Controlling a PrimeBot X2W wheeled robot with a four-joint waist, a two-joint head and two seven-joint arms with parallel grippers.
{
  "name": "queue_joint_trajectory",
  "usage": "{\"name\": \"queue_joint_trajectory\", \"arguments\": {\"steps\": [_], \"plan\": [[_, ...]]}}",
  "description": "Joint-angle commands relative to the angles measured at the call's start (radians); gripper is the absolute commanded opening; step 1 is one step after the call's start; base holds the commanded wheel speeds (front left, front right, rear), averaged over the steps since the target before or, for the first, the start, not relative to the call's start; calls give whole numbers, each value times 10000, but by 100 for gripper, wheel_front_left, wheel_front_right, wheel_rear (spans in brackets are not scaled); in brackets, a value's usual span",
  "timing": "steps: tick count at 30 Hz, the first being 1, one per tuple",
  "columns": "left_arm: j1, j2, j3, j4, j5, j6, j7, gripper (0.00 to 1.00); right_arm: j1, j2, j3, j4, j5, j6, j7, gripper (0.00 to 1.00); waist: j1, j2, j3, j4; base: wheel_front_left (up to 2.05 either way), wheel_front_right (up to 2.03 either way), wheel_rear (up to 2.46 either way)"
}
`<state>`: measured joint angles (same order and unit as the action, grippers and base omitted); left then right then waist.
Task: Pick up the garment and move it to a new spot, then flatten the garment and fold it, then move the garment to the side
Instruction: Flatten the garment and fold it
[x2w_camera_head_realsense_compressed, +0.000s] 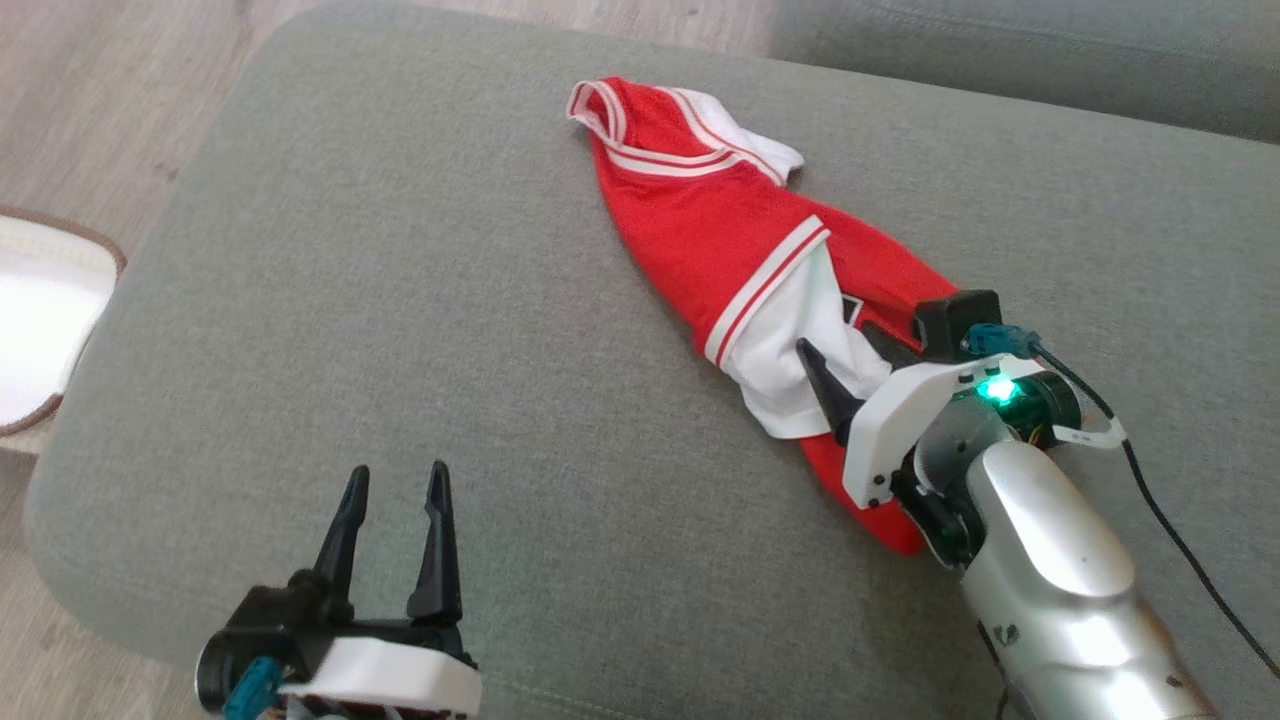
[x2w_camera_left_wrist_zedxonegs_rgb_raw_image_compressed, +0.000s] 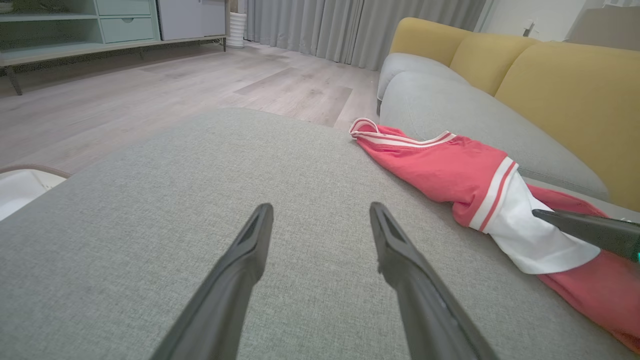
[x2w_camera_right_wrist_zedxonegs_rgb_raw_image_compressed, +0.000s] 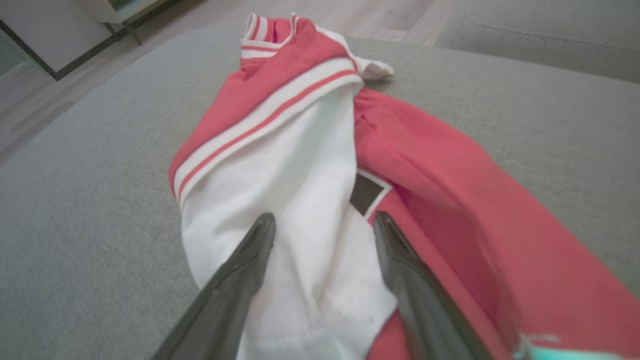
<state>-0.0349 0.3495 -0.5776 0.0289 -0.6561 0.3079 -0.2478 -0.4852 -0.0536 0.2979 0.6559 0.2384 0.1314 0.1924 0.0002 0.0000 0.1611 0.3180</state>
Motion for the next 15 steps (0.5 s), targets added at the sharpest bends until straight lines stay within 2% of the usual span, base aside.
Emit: {"name": "queue_joint_trajectory", "arguments": {"steps": [1, 3, 4, 6, 15], "plan": [[-422, 48, 429, -239, 130, -7, -94, 100, -400, 34, 269, -189, 148, -7, -131, 88, -2, 0, 72, 78, 0, 0, 0], [-432, 5, 453, -200, 152, -30, -102, 100, -535, 34, 381, 103, 345, -7, -192, 44, -2, 0, 80, 89, 0, 0, 0], [-441, -16, 464, -184, 165, -44, -106, 100, -602, 34, 442, 218, 404, -7, -247, 33, -2, 0, 80, 90, 0, 0, 0], [-465, -52, 482, -158, 189, -76, -111, 100, -729, 34, 597, 403, 529, -7, -349, 0, -2, 0, 79, 87, 0, 0, 0], [-456, -110, 619, -58, 263, -203, -127, 100, -1235, 34, 2077, -280, 1136, -7, -1269, 0, -2, 0, 9, 16, 0, 0, 0]]}}
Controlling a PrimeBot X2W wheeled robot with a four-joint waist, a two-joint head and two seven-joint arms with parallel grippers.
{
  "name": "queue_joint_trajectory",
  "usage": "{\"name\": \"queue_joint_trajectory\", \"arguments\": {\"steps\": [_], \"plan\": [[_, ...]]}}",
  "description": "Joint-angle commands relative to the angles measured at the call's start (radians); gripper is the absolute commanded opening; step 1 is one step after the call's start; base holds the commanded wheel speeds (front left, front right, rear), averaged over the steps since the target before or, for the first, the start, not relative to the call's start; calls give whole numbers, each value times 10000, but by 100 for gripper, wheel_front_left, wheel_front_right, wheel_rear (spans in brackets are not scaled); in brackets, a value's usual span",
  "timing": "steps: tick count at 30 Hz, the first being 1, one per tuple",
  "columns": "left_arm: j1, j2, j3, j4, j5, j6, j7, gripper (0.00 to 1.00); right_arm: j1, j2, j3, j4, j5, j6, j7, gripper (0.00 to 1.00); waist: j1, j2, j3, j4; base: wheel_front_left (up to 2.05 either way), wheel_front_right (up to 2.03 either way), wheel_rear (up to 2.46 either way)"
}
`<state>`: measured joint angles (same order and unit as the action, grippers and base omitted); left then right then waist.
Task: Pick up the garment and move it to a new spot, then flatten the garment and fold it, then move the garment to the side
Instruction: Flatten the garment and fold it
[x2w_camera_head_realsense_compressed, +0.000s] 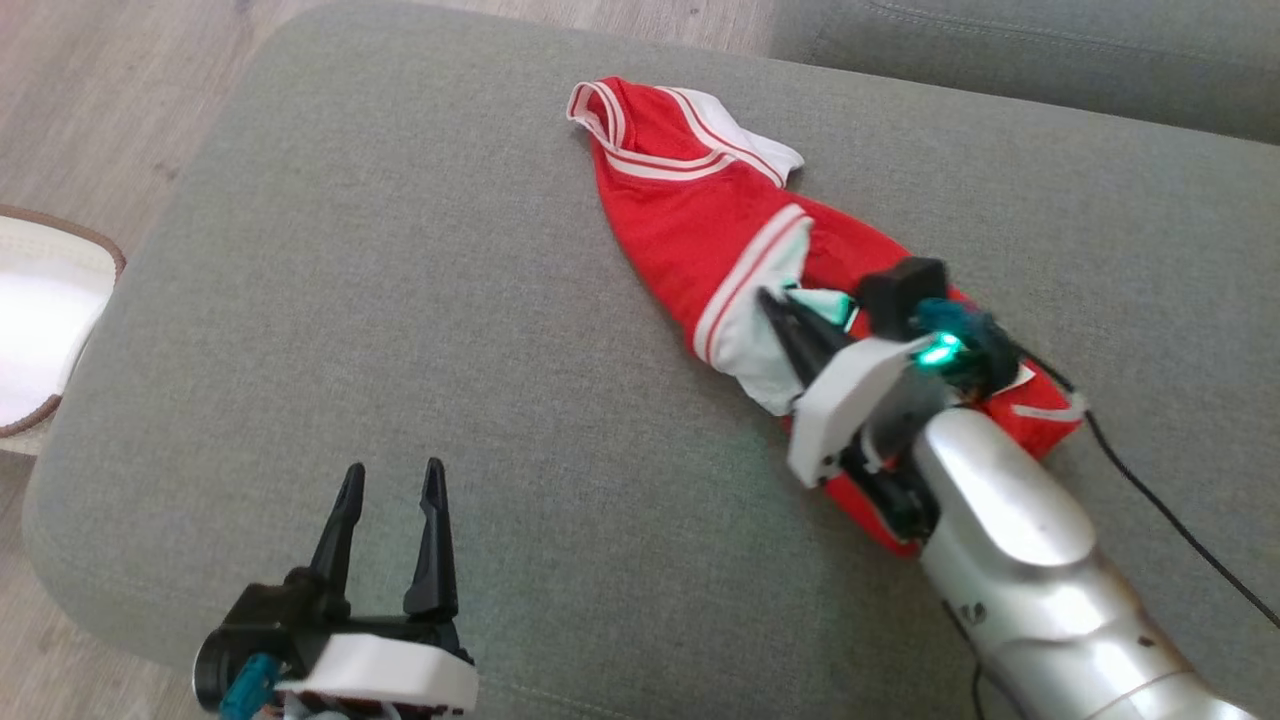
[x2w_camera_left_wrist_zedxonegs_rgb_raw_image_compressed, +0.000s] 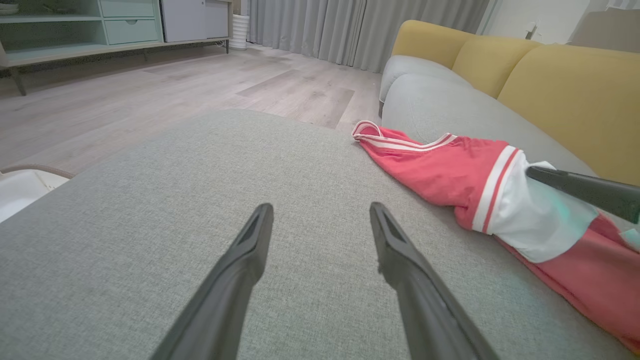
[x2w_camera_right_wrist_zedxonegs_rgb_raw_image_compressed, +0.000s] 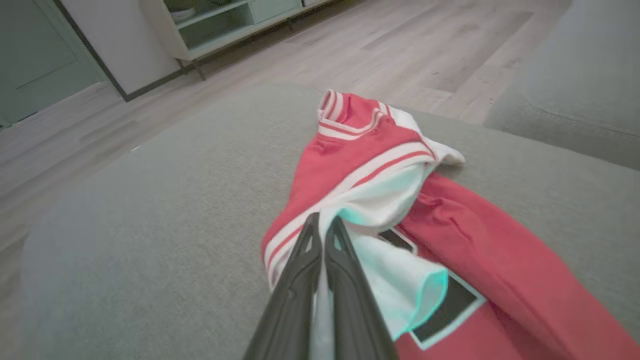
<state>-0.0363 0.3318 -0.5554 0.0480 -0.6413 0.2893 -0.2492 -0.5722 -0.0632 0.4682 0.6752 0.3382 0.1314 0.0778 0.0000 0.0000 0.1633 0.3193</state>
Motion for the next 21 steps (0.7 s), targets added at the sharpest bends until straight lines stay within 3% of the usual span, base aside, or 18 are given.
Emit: {"name": "queue_joint_trajectory", "arguments": {"steps": [1, 12, 14, 15, 16, 21], "plan": [[-448, 59, 405, -251, 124, -28, -115, 100, -373, 130, 644, -632, 227, -7, -117, 0, 0, 0, -23, 11, 0, 0, 0], [-393, 60, 627, -371, 185, 12, -120, 100, 74, 130, 4385, -1927, 1826, -7, 1226, 0, 0, 0, -95, 213, 0, 0, 0], [-357, 63, 687, -390, 191, 31, -121, 100, 44, 130, 4750, -2020, 2023, -7, 1076, 0, 0, 0, -122, 232, 0, 0, 0], [-337, 61, 719, -397, 192, 37, -122, 100, 33, 130, 4913, -2049, 2105, -7, 976, 61, 0, 0, -143, 228, 0, 0, 0], [-311, 61, 751, -401, 191, 43, -122, 100, 22, 130, 5050, -2105, 2182, -7, 811, 100, 0, 0, -169, 212, 0, 0, 0], [-68, 93, 896, -457, 204, 80, -124, 100, 69, 130, 4408, -1891, 1981, -7, -237, 100, 0, 0, -417, -110, 0, 0, 0]]}}
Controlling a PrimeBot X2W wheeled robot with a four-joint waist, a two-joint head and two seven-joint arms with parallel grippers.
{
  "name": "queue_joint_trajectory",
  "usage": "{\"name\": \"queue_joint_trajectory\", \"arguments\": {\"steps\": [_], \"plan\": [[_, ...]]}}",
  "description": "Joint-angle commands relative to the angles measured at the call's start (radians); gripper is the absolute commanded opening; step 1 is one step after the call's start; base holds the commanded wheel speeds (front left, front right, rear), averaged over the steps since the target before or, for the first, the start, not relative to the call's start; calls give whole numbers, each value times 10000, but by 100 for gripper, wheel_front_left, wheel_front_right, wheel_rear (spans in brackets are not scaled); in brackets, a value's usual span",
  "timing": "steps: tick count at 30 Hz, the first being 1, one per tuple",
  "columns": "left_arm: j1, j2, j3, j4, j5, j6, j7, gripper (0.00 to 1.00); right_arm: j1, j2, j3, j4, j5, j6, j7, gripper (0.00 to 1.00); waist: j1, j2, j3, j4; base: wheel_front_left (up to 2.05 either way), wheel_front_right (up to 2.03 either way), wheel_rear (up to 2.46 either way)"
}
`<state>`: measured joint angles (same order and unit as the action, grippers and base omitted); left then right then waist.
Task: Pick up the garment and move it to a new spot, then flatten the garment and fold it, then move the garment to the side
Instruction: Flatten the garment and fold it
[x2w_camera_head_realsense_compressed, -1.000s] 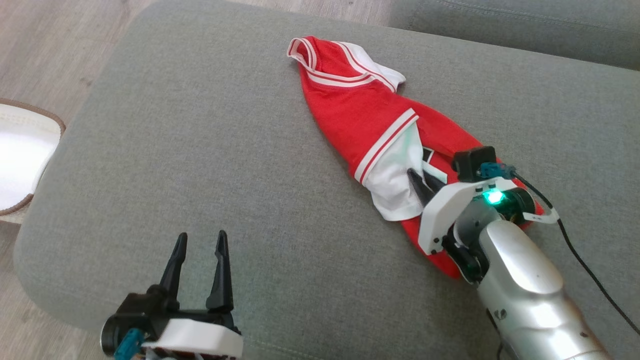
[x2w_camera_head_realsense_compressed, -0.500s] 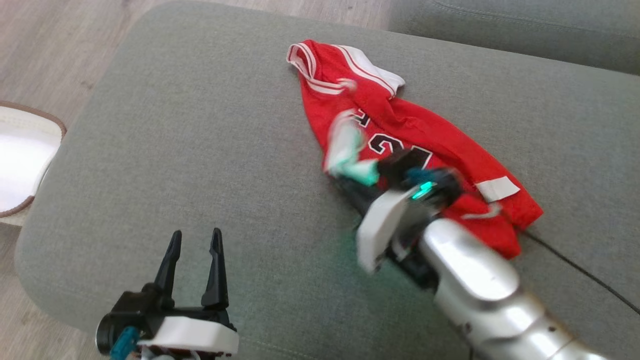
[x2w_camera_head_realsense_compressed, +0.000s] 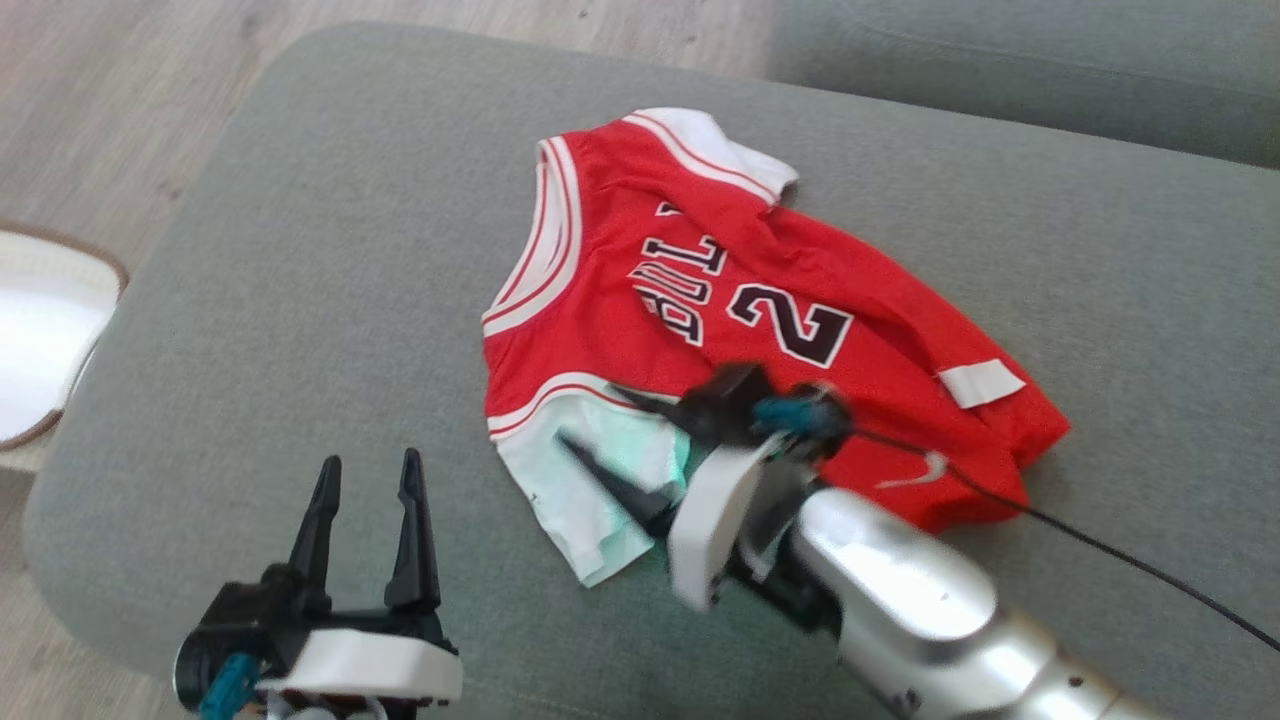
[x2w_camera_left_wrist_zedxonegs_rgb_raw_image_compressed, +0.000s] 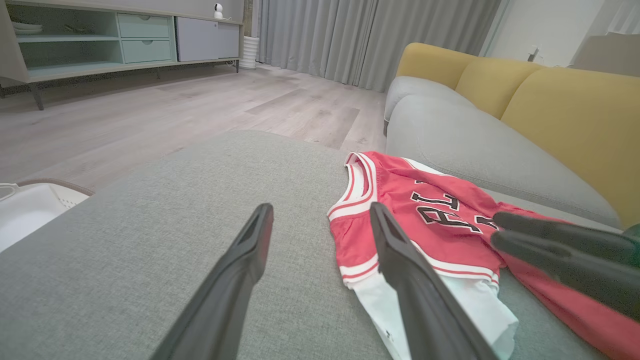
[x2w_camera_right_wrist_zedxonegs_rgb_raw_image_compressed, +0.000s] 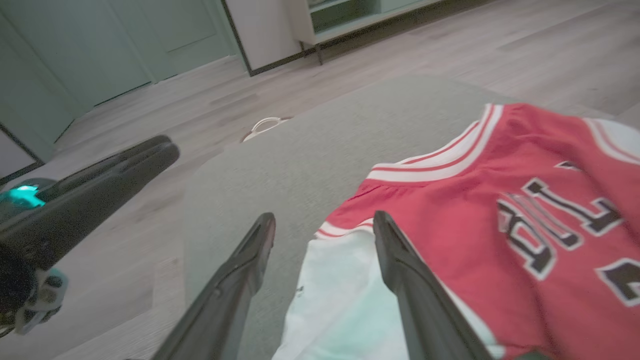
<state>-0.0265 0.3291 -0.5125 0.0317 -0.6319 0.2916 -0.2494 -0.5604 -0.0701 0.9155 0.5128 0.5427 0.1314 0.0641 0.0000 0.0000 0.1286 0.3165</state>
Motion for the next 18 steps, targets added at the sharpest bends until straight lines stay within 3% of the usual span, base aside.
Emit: {"name": "queue_joint_trajectory", "arguments": {"steps": [1, 7, 13, 18], "plan": [[-130, 123, 470, -309, 118, 62, -122, 100, -30, 199, -361, -172, -268, -7, -249, 100, 0, 0, -114, -157, 0, 0, 0], [26, 126, 392, -398, 161, 68, -122, 100, 452, -149, -2869, 356, -1992, -7, -740, 100, 0, 0, -344, -508, 0, 0, 0], [112, 92, 233, -440, 180, 66, -87, 100, 1408, -743, -5325, 311, -3860, -7, -324, 100, 0, 0, -392, -695, 0, 0, 0], [62, 79, 171, -413, 174, 14, -84, 100, 1809, -707, -6281, 222, -4803, -7, 227, 100, 0, 0, -257, -723, 0, 0, 0]]}}
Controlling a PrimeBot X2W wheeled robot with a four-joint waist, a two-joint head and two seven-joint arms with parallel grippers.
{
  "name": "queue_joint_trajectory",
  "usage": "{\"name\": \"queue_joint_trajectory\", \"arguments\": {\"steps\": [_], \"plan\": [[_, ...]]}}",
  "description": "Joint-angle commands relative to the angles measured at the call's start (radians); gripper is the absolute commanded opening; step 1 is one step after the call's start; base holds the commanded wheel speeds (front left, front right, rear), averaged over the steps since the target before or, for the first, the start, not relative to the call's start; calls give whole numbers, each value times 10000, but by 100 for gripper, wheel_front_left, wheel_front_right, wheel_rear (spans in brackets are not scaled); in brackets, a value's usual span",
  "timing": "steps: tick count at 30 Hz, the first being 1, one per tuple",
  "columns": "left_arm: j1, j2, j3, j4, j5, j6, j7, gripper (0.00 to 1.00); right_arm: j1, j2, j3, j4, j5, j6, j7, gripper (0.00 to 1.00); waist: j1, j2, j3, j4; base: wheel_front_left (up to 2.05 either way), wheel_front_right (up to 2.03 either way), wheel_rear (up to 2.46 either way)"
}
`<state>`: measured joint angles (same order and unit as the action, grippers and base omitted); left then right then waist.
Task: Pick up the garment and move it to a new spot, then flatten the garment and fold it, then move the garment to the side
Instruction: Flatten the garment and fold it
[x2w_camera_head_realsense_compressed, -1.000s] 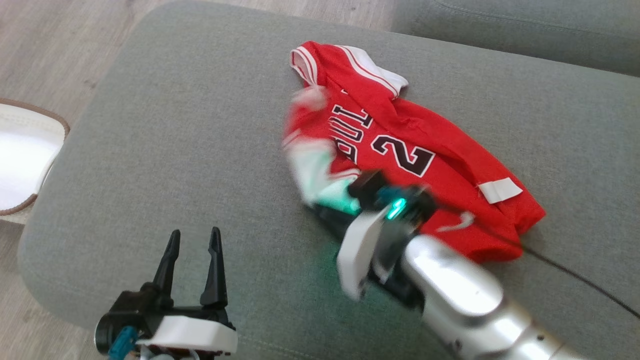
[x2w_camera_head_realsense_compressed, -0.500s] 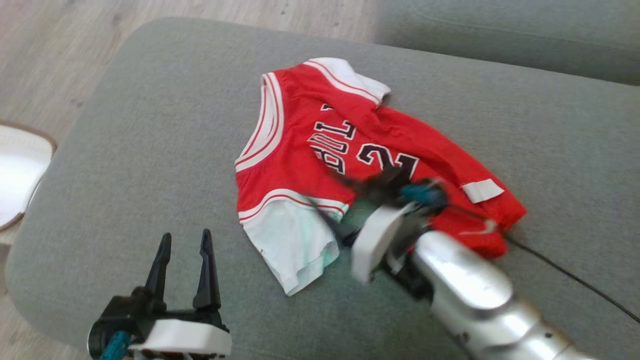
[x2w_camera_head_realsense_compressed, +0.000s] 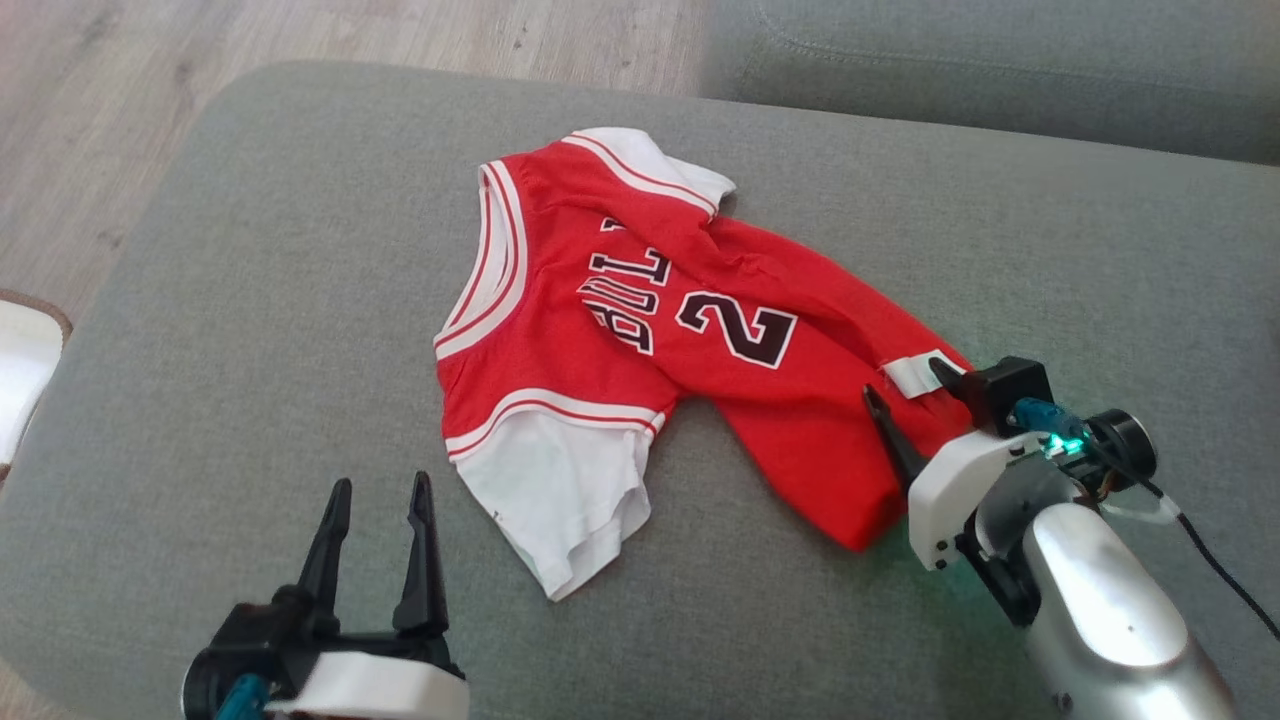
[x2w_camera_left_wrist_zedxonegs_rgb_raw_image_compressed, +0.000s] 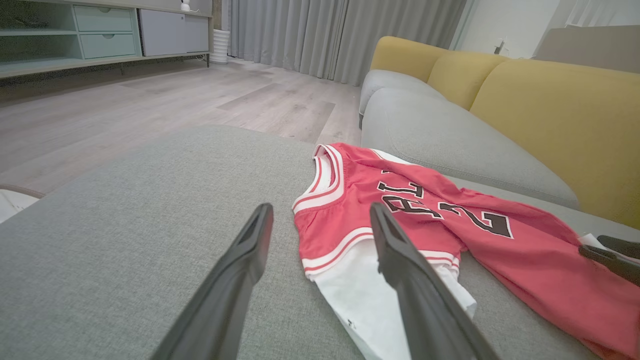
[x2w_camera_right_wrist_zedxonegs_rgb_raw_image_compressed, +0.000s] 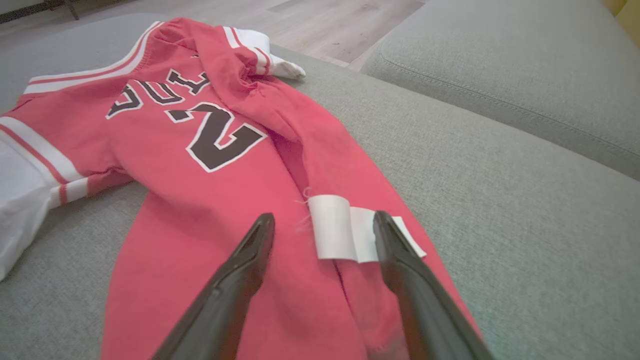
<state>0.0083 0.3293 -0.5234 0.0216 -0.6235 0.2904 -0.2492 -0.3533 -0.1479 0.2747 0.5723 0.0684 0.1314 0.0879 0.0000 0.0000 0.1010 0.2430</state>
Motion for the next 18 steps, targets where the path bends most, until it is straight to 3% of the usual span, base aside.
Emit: {"name": "queue_joint_trajectory", "arguments": {"steps": [1, 13, 14, 15, 17, 18], "plan": [[-307, 73, 266, -310, 92, 13, -85, 100, -256, 87, 39, -334, -183, -7, 94, 100, 0, 0, 54, 31, 0, 0, 0], [-500, 52, 219, -210, 103, -44, -84, 100, -1014, 185, -534, 741, -761, -7, 425, 98, 0, 0, 383, 252, 0, 0, 0], [-514, 48, 225, -204, 103, -42, -85, 100, -1115, 178, -646, 834, -809, -7, 398, 64, 0, 0, 401, 257, 0, 0, 0], [-524, 44, 233, -199, 104, -37, -86, 100, -1208, 178, -794, 916, -850, -7, 367, 41, 0, 0, 419, 253, 0, 0, 0], [-539, 37, 243, -192, 105, -24, -87, 100, -1366, 186, -1001, 1085, -936, -7, 345, 19, 0, 0, 444, 239, 0, 0, 0], [-542, 36, 245, -187, 106, -20, -88, 100, -1428, 202, -1049, 1183, -933, -7, 359, 0, 0, 0, 447, 226, 0, 0, 0]]}}
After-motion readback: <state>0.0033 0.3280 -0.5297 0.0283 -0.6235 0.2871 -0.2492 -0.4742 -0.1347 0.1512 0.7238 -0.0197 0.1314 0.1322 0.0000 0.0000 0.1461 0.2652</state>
